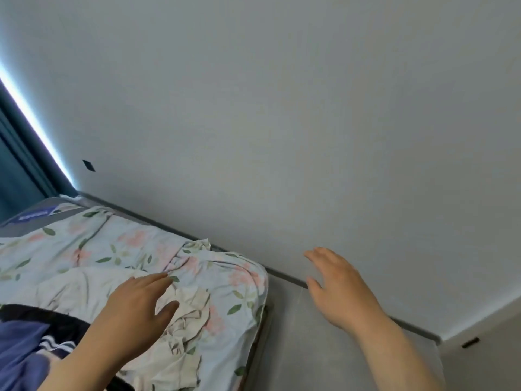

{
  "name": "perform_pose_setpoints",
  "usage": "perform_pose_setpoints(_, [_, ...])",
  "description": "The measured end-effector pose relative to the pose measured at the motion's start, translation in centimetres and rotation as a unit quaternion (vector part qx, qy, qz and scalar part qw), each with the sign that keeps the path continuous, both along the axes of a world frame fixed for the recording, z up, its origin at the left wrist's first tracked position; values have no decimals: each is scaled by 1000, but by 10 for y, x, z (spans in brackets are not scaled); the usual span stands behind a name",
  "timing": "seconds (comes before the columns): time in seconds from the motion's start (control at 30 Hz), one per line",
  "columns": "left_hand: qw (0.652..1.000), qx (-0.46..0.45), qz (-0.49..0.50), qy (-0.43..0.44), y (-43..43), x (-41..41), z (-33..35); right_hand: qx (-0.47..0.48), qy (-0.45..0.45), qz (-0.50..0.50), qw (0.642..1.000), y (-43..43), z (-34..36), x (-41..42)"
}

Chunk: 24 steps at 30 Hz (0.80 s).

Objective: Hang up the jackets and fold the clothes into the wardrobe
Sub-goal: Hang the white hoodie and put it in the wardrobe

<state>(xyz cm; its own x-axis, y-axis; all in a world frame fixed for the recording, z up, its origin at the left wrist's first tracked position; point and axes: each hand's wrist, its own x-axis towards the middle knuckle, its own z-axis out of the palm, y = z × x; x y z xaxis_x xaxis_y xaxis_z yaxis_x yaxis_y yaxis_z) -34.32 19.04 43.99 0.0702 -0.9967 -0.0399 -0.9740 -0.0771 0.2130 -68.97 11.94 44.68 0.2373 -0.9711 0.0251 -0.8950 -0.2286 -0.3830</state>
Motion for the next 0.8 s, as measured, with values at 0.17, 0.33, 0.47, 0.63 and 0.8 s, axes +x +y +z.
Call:
perform_pose_setpoints(0.17, [998, -12, 55, -6, -39, -30, 15, -8, -9, 72, 997, -67, 6, -14])
perform_pose_setpoints(0.33, [993, -10, 114, -4, -59, -33, 17, -1, -2, 144, 990, -125, 9, 0])
perform_pose_setpoints(0.47, [983, -2, 183, 10, -61, -12, 4, 6, 20, 202, 979, -163, 2, 33])
perform_pose_setpoints(0.63, [965, 19, 257, 36, -62, 34, -27, 25, 52, 269, 961, -206, -17, 92])
perform_pose_setpoints(0.8, [943, 51, 321, 74, -64, 73, -69, 67, 91, 321, 940, -236, -44, 147])
